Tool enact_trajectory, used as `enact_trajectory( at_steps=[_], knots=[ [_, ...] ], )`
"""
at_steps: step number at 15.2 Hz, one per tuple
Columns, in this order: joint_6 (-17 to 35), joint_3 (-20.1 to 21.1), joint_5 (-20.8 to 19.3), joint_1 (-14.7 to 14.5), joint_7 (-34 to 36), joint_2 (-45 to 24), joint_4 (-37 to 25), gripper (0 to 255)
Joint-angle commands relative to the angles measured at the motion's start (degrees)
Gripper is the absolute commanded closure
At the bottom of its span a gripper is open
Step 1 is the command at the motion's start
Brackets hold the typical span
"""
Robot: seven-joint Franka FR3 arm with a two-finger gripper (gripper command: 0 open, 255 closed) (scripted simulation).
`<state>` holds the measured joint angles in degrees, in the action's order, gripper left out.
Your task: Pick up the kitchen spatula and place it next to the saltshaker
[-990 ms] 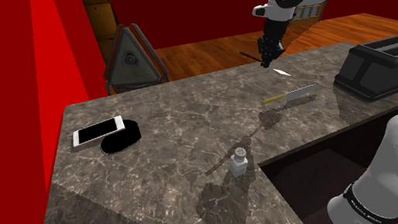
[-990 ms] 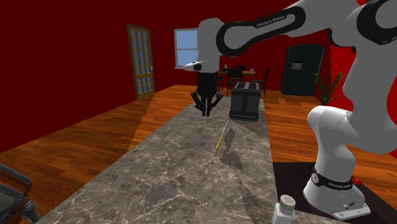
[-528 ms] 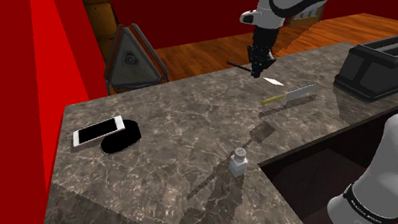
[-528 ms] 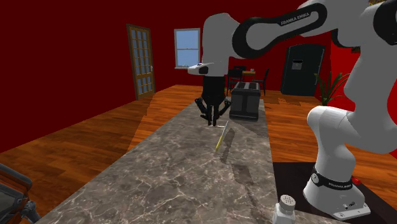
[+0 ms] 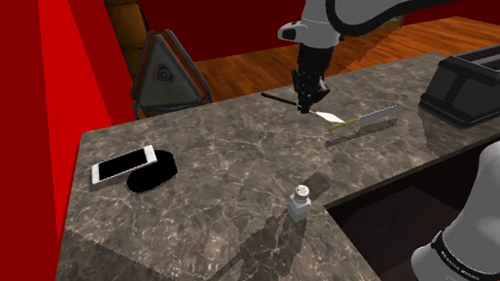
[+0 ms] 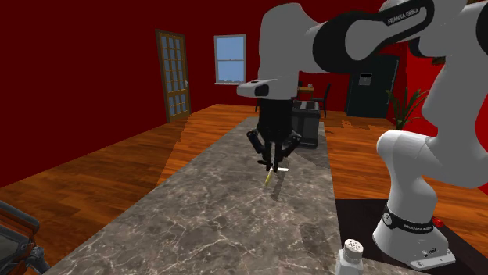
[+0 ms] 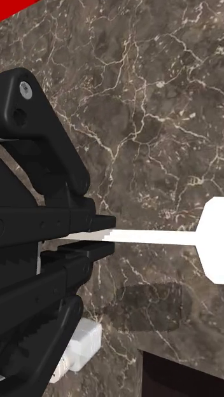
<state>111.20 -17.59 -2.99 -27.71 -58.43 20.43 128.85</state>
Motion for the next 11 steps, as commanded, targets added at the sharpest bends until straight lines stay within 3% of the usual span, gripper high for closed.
enact_trajectory(
  at_steps=[1, 11],
  knots=[
    [0.31, 1.96, 0.73, -1.20, 2.84, -0.47, -0.13, 255],
    [1.48, 11.02, 3.85, -7.05, 16.05, -4.76, -3.39, 255]
  ],
)
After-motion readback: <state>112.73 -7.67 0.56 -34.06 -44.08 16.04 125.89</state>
